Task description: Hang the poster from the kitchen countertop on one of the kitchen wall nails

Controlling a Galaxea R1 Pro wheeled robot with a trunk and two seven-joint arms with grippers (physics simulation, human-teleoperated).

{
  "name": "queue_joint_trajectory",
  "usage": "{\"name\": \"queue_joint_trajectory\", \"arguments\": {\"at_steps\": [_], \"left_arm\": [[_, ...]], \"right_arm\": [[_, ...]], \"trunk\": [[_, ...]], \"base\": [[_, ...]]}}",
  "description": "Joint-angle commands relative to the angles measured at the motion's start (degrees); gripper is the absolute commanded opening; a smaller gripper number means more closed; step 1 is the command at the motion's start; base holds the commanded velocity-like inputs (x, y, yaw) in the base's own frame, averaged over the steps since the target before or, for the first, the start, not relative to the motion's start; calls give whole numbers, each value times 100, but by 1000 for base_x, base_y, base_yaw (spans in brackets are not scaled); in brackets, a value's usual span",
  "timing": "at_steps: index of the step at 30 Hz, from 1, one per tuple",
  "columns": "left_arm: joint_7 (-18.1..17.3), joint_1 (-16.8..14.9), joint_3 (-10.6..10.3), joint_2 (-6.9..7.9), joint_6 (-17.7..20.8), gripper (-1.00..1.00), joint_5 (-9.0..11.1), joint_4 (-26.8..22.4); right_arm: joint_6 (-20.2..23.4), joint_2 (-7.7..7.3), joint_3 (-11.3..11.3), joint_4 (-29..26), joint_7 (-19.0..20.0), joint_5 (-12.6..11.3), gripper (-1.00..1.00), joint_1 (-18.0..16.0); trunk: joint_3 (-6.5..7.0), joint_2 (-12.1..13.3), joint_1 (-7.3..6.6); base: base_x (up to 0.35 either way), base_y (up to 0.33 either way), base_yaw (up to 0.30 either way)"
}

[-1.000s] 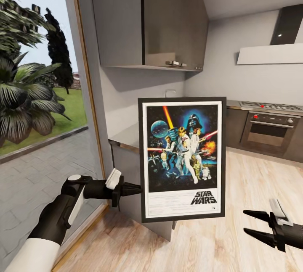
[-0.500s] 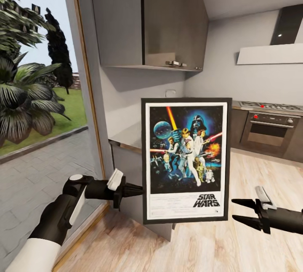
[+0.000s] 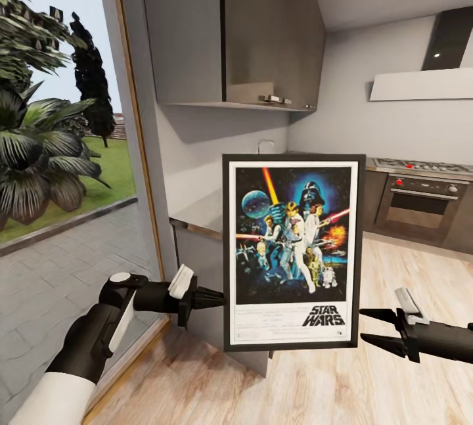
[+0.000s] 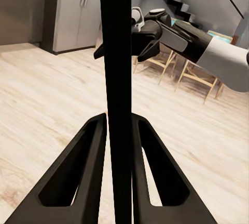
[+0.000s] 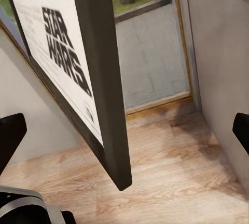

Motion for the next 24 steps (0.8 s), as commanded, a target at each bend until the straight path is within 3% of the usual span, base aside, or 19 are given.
{"name": "queue_joint_trajectory", "arguments": {"at_steps": [1,10,15,24], "left_arm": [[5,-4,-13,6,38,-100,18,-1],[5,-4,-16,6,38,-100,20,-8],[4,-4,-16,6,38,-100,20,-9],[4,-4,-16,6,38,-100,20,-10]], "right_arm": [[60,3,-1,0,18,-6,100,-4],[61,26,25,0,18,-11,100,-5],[53,33,346,0,18,-12,100,-5],[52,35,452,0,18,-13,100,-5]], "trunk": [[-7,-4,0],[-7,-4,0],[-7,-4,0],[-7,-4,0]], "base": [[0,0,0],[0,0,0],[0,0,0],[0,0,0]]}}
